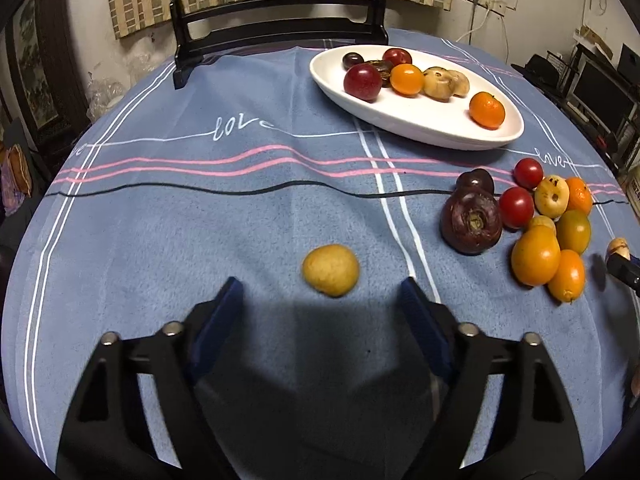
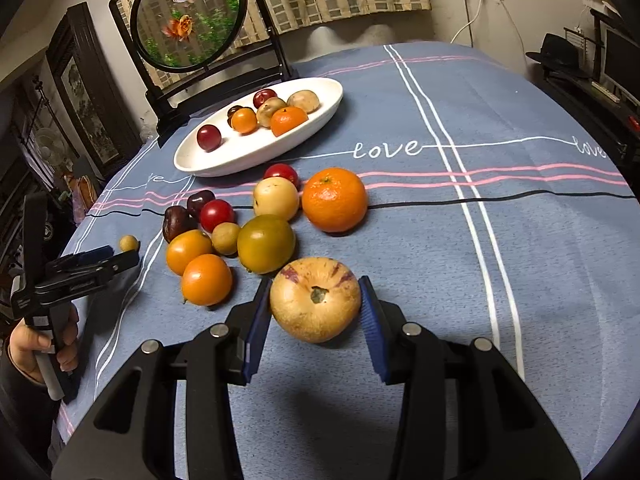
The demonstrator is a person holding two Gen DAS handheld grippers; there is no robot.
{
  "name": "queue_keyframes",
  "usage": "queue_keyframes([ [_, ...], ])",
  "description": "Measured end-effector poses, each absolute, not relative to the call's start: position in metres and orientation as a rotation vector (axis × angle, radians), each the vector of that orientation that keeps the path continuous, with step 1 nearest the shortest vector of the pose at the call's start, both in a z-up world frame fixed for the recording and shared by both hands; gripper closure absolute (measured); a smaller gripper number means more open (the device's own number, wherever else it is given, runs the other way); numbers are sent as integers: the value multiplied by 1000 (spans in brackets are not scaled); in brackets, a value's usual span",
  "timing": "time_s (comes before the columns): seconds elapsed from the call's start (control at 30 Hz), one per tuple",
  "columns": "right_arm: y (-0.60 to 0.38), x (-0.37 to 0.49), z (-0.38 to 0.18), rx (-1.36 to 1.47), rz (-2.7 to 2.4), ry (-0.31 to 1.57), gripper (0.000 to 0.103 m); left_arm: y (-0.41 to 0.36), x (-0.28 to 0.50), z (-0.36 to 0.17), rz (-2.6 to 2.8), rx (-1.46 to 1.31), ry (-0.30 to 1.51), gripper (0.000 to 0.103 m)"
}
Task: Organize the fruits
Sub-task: 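Grasp the small yellow fruit with the left tool while the right tool grasps the pinkish apple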
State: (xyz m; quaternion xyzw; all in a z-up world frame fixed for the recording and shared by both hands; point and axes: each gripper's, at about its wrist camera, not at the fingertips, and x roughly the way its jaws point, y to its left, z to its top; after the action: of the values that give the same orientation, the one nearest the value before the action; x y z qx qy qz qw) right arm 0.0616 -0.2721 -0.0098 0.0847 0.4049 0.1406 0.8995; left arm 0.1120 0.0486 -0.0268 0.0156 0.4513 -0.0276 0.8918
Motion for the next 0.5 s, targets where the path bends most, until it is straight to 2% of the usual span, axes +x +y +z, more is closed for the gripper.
queue_keyframes([
  [0.03, -272, 62, -10, 175, 294, 838, 60, 47, 114, -28, -61, 40, 941, 42],
  [0.1, -271, 61, -10, 174, 304, 838, 60, 43, 116, -28, -66, 59, 932, 56],
  [0.27, -271, 62, -10, 174, 308, 836, 60, 39, 120, -26, -76, 60, 932, 75],
  [0.5, -271, 62, -11, 175, 311, 838, 60, 38, 115, -25, -97, 57, 932, 75],
])
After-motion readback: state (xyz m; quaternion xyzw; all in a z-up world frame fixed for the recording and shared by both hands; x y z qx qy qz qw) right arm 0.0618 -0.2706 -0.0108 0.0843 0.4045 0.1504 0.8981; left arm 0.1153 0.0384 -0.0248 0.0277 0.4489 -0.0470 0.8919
